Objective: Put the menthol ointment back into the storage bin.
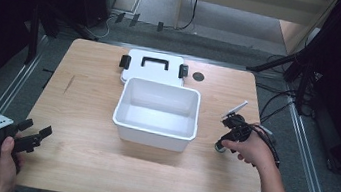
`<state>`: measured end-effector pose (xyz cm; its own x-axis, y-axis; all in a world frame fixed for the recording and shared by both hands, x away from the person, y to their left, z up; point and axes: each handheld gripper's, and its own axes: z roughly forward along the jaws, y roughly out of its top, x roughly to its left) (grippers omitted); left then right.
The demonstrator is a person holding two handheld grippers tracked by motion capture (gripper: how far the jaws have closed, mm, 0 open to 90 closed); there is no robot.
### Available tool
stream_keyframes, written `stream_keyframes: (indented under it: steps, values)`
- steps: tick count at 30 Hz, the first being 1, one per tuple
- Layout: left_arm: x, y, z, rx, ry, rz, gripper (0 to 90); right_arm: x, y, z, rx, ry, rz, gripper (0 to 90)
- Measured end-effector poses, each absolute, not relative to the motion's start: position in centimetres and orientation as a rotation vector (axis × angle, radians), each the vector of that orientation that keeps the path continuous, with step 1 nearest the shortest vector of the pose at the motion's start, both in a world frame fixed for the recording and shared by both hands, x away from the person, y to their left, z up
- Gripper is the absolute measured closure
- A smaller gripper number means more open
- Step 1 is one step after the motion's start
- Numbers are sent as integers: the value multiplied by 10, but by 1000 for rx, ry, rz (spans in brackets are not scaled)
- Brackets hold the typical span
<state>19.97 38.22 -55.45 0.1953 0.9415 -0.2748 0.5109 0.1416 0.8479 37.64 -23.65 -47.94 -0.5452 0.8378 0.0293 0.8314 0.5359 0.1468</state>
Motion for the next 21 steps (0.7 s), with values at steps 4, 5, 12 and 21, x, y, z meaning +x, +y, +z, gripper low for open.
stream_keyframes:
  steps: [4,5,12,21]
  values:
    - [200,382,-554,1505,1448,562,143,377,-234,-479,1453,2723,207,510]
    - [200,382,-554,1505,1448,562,144,377,-233,-479,1449,2725,191,512]
    - [200,382,-554,1503,1449,563,143,377,-230,-471,1425,2759,184,515]
    - [200,382,-554,1503,1452,568,143,372,-222,-450,1333,2839,199,515]
